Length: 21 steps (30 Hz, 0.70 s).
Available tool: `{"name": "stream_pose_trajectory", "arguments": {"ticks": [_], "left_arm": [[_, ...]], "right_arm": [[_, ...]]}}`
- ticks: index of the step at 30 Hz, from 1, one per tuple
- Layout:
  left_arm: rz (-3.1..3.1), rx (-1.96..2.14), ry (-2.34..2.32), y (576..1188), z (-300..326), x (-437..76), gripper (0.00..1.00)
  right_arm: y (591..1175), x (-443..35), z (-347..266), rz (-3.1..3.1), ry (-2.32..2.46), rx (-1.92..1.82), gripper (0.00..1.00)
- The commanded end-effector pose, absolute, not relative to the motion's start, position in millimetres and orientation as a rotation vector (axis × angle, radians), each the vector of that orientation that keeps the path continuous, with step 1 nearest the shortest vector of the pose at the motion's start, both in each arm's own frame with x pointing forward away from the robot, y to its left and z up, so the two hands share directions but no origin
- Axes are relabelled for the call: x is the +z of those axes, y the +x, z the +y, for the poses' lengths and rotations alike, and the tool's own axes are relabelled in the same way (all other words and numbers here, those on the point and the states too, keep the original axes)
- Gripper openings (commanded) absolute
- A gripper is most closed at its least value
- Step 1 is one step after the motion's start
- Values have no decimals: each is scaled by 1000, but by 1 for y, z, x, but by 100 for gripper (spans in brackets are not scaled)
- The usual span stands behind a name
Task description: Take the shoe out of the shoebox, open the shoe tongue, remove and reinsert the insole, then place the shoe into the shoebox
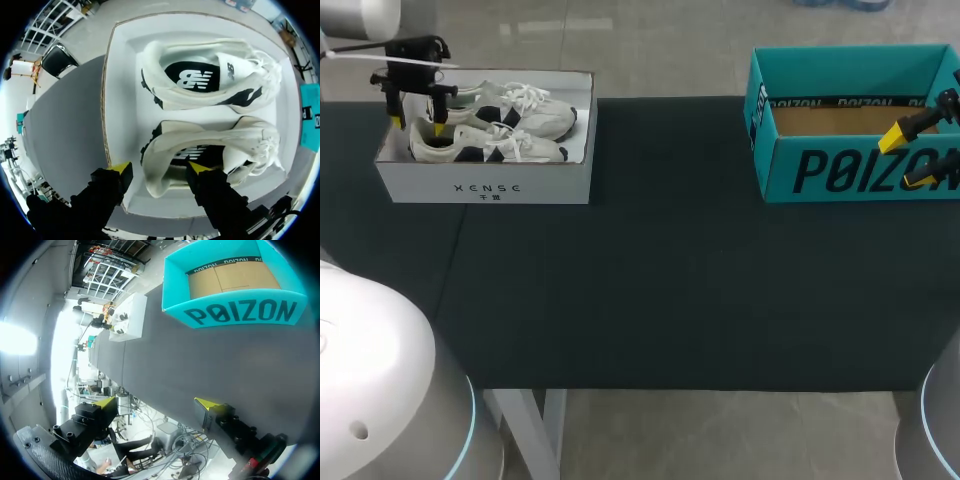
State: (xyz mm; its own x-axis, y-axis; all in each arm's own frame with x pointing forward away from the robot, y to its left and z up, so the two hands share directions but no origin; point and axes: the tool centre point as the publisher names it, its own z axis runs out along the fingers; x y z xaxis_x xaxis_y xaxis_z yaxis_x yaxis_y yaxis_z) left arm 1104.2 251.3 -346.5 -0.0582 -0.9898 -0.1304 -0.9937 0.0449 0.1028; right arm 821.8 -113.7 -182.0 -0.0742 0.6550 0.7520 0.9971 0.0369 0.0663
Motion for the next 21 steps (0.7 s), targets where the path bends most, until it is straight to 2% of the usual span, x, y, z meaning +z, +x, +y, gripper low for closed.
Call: {"name": "stream_pose_trajectory", "arguments": {"ticks": [1,4,9,12,15,18,19,21], "left_arm": [[2253,261,-2140,1104,252,-350,59],[2253,266,-2146,1105,252,-351,58],[2260,239,-2133,1105,257,-354,49],[2254,230,-2141,1108,261,-358,48],[2264,211,-2127,1109,264,-361,50],[2280,178,-2097,1108,267,-362,59],[2281,182,-2095,1107,268,-364,55],[2295,157,-2076,1108,269,-367,55]], "right_arm": [[822,-182,-114,-1786,-1670,-825,100],[822,-182,-114,-1786,-1670,-825,100],[822,-182,-114,-1786,-1670,-825,100],[822,-182,-114,-1786,-1670,-825,100],[822,-182,-114,-1786,-1670,-825,100],[822,-182,-114,-1786,-1670,-825,100],[822,-182,-114,-1786,-1670,-825,100],[822,-182,-114,-1786,-1670,-825,100]]}}
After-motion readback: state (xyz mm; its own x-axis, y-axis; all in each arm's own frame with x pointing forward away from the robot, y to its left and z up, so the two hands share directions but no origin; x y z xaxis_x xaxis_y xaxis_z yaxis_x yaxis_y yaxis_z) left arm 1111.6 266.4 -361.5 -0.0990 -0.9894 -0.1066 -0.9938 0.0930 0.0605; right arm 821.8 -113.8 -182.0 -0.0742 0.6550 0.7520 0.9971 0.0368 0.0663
